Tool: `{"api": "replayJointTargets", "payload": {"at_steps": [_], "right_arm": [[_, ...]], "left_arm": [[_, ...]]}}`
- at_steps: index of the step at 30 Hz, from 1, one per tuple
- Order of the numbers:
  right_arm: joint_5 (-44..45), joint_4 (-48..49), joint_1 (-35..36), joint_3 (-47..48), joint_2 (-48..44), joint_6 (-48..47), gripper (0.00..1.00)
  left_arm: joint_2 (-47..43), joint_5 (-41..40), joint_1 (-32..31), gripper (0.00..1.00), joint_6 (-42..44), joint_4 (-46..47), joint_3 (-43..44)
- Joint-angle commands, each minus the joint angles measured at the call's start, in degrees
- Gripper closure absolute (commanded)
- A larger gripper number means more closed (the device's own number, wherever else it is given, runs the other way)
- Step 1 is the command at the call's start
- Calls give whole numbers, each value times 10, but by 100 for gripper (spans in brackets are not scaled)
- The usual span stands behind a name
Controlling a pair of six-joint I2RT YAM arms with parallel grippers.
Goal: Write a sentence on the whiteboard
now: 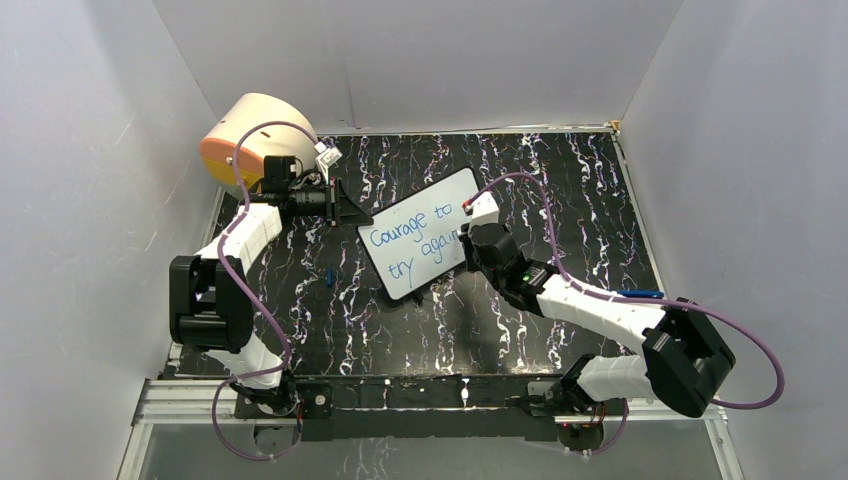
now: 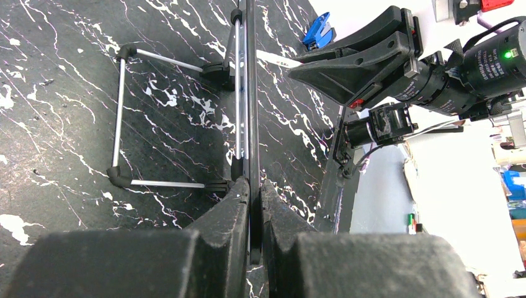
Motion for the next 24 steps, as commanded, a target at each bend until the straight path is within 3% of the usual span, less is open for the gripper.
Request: {"api": "replayJointTargets", "payload": {"at_steps": [1,24], "right_arm": [[0,-3,-4,-8,-10,14,100],[17,-5,-10,-26,-54,18,100]], "left_arm": [[27,-72,-5,100,28,-34,-11],[28,-74,-5,100,27,-35,-11]]}}
